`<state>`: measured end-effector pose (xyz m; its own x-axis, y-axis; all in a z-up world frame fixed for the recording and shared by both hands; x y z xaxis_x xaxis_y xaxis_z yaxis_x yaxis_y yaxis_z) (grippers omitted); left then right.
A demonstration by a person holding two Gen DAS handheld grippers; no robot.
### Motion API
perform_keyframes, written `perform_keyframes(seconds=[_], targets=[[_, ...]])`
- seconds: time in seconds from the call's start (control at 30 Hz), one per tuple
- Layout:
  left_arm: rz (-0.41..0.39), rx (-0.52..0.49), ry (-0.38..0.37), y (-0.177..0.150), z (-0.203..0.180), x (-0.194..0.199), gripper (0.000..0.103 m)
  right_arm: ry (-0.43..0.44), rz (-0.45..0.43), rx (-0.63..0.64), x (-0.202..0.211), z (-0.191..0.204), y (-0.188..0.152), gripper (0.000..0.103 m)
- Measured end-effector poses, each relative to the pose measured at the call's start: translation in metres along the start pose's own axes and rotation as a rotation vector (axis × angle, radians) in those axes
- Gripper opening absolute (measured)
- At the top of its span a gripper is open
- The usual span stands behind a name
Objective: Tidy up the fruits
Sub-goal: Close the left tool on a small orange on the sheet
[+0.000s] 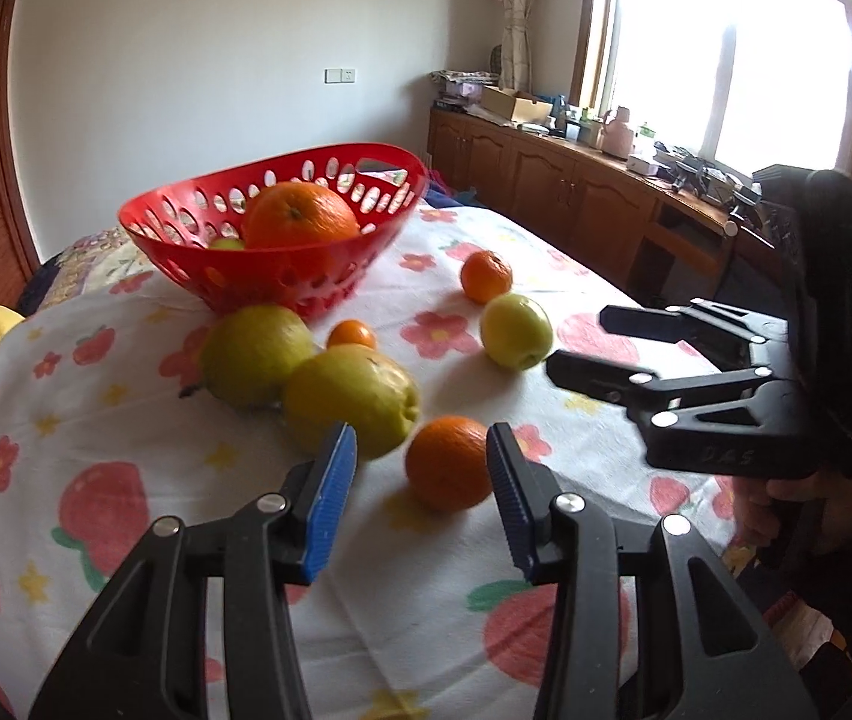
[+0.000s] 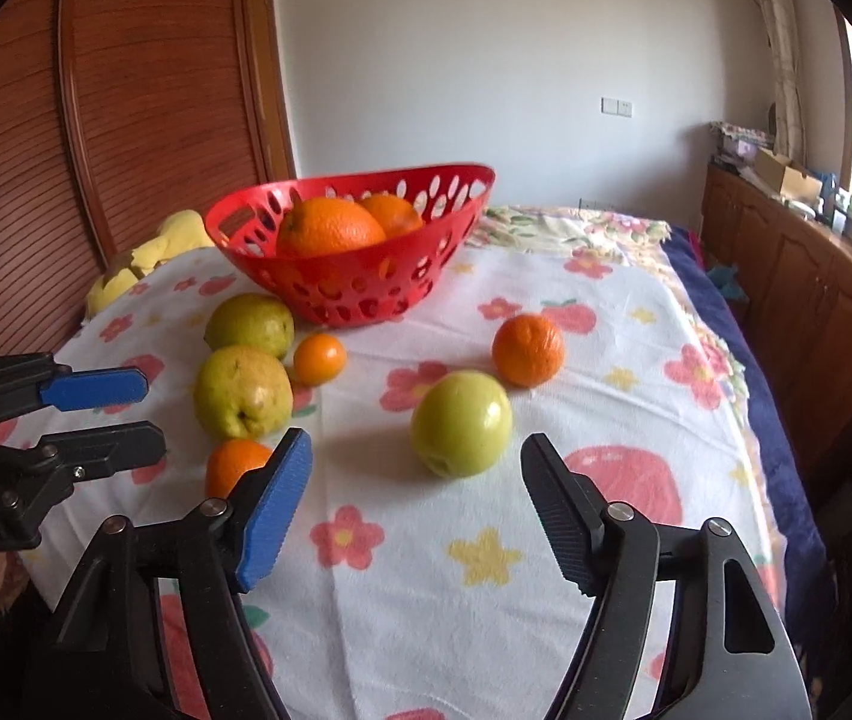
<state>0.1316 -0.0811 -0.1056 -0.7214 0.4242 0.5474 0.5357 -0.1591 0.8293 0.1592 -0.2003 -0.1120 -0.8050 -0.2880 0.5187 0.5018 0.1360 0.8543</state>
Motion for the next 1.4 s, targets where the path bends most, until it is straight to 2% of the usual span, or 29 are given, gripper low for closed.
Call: perform_keyframes(seconds=[0.5,0.77,1.03,1.4], targets=[[0.057,-0.005,-0.018,-0.015,-0.017,-0.024,0.044,0.01,0.009,-0.031,-0.011,-0.004,-0.013,0.072],[0.082,0.001,0.018,-0.017,-0.014,-0.036,0.044,0.012,0.014,-0.039,-0.012,-0.004,-0.015,0.072],[0.116,0.002,0.006,-0.021,-0.018,-0.047,0.048,0.014,0.011,-0.043,-0.012,-0.005,-0.015,0.072],[0.095,-0.002,-0.015,-0.025,-0.018,-0.042,0.043,0.015,0.017,-0.057,-0.014,-0.007,-0.015,0.072]])
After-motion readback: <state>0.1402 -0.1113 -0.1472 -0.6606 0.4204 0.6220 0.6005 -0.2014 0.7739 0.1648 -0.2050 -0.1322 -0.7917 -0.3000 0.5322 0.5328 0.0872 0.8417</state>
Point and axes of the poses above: each gripper's, at about its wrist camera, not at the fingertips, and x roughly against the way its jaws point, z to its left, y to its top, the point moved 3 cm from there along -x, roughly the way its jaws point, and after that the axes turned 7 degrees about -z, right-handed, at the moved point
